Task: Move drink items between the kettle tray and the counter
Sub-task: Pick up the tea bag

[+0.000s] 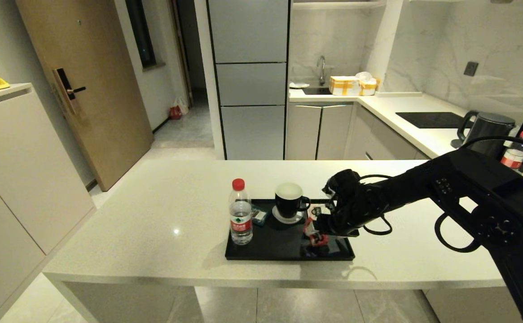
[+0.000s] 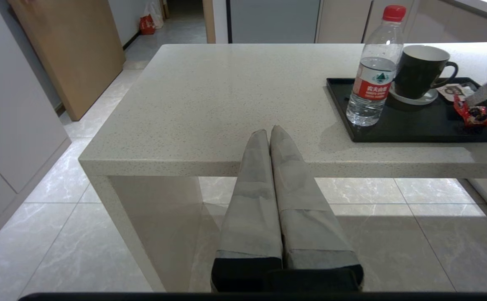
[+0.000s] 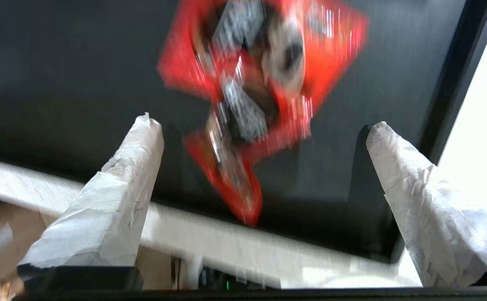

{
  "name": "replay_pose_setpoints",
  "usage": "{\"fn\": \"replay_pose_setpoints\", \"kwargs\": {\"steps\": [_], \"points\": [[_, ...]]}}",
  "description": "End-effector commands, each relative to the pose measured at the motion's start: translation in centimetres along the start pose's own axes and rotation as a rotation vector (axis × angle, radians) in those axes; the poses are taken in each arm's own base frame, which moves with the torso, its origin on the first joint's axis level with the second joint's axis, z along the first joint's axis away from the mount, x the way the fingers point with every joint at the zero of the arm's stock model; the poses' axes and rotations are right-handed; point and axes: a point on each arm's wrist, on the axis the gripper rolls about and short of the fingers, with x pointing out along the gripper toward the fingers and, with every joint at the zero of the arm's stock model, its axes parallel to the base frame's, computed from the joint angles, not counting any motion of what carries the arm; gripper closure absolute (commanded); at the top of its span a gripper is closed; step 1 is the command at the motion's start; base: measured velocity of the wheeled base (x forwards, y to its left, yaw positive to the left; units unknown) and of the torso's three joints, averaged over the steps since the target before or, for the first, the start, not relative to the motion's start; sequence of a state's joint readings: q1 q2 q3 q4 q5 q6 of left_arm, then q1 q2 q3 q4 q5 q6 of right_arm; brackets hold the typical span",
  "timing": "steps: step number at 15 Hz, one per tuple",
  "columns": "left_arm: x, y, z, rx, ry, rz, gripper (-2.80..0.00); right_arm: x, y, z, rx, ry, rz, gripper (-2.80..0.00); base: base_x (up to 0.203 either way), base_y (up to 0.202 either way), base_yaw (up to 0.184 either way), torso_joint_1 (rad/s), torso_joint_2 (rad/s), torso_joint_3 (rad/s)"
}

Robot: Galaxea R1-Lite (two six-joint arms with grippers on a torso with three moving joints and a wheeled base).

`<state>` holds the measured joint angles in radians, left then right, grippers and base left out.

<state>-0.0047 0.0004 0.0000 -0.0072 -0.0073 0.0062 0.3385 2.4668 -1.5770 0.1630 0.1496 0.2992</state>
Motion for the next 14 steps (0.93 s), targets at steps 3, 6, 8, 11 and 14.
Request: {"fn": "replay_pose_setpoints", "kwargs": {"steps": [3, 6, 8, 11, 14], "points": [[0.00, 0.00, 0.00, 0.000, -0.001, 0.000, 0.00, -0.01, -0.03, -0.19, 0.003, 0.002, 0.001, -2.80, 0.000, 0.000, 0.000, 0.000, 0.00, 0.000], [0.00, 0.00, 0.00, 0.000, -0.001, 0.000, 0.00, -0.21, -0.09, -0.48, 0.008, 0.038, -0.011, -2.80, 0.000, 0.000, 0.000, 0.000, 0.00, 0.000], [0.00, 0.00, 0.00, 0.000, -0.001, 0.000, 0.00, -0.27, -0.10, -0.53, 0.009, 0.041, -0.012, -2.80, 0.000, 0.000, 0.000, 0.000, 0.00, 0.000], [0.00, 0.00, 0.00, 0.000, -0.001, 0.000, 0.00, -0.21, -0.14, -0.63, 0.008, 0.044, -0.014, -2.80, 0.000, 0.000, 0.000, 0.000, 0.00, 0.000], [0.00, 0.00, 0.00, 0.000, -0.001, 0.000, 0.00, -0.22, -0.13, -0.61, 0.010, 0.044, -0.014, 0.00, 0.000, 0.000, 0.000, 0.000, 0.00, 0.000]]}}
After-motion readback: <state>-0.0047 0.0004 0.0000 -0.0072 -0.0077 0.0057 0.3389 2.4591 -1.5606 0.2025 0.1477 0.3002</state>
